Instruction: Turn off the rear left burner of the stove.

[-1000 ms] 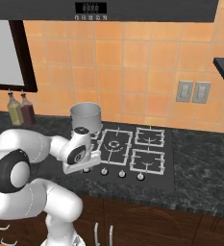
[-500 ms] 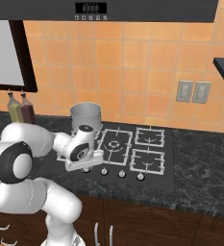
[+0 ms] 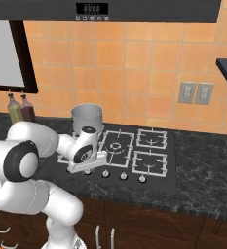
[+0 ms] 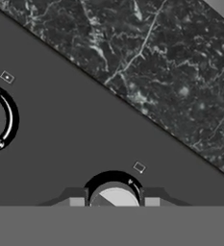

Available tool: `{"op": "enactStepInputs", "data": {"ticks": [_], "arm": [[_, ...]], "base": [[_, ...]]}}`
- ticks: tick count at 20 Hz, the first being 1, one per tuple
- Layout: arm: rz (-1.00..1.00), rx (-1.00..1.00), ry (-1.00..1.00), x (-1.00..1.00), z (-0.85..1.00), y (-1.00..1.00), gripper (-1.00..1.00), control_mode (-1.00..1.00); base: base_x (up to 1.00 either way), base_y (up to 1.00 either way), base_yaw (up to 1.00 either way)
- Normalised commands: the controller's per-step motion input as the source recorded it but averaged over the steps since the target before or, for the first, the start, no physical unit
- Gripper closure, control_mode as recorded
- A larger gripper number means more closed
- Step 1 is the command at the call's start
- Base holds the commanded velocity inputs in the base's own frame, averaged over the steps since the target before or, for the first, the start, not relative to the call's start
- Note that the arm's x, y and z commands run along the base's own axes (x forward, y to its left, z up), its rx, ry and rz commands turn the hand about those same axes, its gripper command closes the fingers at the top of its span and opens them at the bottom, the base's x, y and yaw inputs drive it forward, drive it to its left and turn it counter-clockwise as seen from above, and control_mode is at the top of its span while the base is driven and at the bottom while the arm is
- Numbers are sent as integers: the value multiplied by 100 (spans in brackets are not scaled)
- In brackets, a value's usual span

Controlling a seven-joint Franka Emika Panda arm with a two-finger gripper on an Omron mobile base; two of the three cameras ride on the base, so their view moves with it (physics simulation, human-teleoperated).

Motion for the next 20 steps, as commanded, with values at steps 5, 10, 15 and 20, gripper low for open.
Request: {"op": "enactStepInputs", "data": {"ticks": [5, 10, 15, 20], "arm": [[-43, -2, 0, 0, -8, 54, 100, -100], [-70, -1, 6, 0, -9, 58, 100, -100], [-74, 0, 19, 1, -4, 33, 100, -100], [-72, 0, 36, 0, 0, 25, 100, -100]], "base": [[0, 0, 0], [0, 0, 0], [0, 0, 0], [0, 0, 0]]}}
